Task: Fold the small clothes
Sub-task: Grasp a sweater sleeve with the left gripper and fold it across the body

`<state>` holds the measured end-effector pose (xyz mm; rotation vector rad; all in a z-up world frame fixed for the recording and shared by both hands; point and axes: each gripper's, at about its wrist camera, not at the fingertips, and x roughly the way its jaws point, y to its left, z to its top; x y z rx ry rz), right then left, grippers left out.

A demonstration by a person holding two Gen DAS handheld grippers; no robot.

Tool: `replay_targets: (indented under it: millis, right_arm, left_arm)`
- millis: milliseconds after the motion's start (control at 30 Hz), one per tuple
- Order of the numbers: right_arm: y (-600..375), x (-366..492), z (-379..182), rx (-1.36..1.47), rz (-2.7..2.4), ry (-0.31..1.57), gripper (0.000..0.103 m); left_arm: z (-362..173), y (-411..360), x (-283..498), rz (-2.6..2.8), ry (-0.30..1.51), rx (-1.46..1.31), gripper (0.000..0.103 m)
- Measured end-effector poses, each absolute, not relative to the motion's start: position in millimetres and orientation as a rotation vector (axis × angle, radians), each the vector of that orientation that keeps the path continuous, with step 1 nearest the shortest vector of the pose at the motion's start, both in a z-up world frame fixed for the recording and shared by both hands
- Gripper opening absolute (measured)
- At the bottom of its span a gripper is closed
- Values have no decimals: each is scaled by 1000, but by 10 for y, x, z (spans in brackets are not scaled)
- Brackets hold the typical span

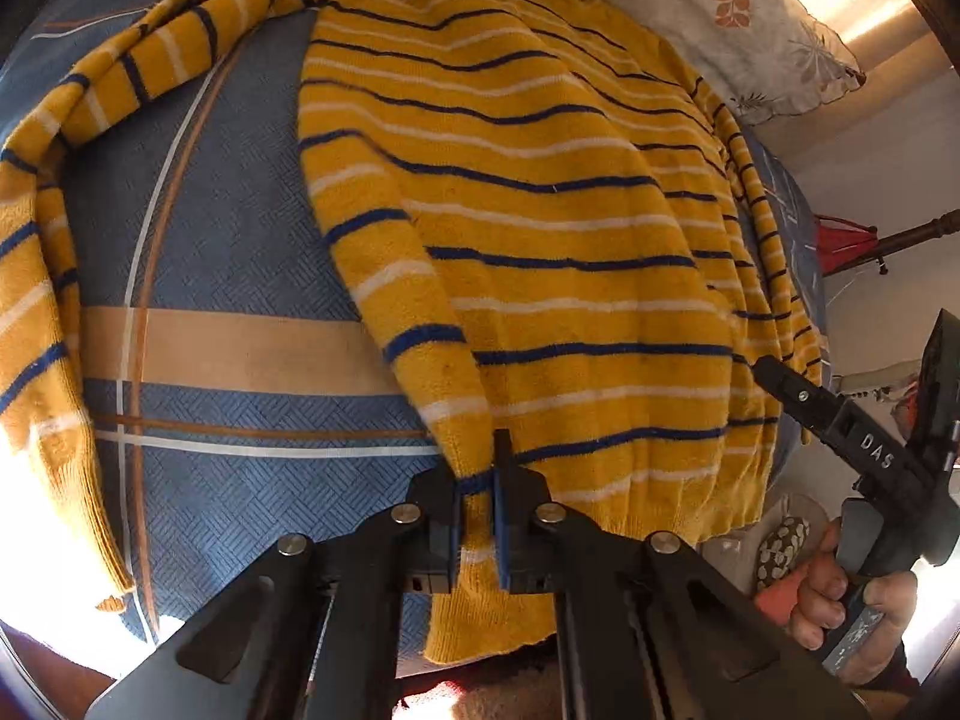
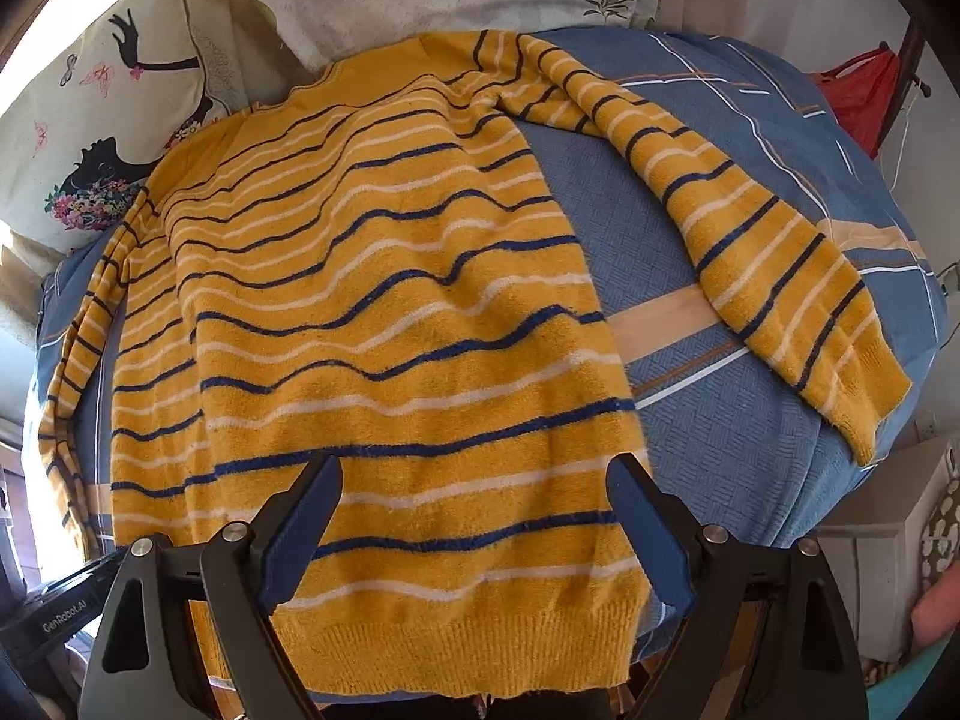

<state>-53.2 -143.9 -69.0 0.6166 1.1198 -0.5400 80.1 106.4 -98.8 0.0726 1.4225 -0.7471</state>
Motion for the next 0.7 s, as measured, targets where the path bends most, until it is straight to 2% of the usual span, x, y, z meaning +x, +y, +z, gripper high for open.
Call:
replay_targets:
  millis: [367, 533, 600, 633, 667, 700]
  right_arm:
    - [-2320, -861, -714, 713, -518, 1057, 93]
    - [-2314, -790, -956, 768, -310, 1117, 81]
    - [-2201, -724, -1070, 753, -239, 1165, 72]
    - [-2150, -715, -1051, 702, -243, 1161, 59]
    - [-2096, -695, -1024, 653, -210, 1170, 18]
    - [-2084, -685, -1049, 657, -155, 1195, 10]
  left_arm:
    - [-886, 1797, 716, -391, 1376, -68, 9]
    - [-730, 1857, 536, -312, 1338, -103, 9]
    - [-670, 1823, 464, -291, 1323, -103, 9]
    - [-643, 1786, 427, -281, 1312, -97, 9]
    - [-603, 1804, 408, -274, 1302, -88, 9]
    - [-571, 1741, 387, -269, 1292, -79, 9]
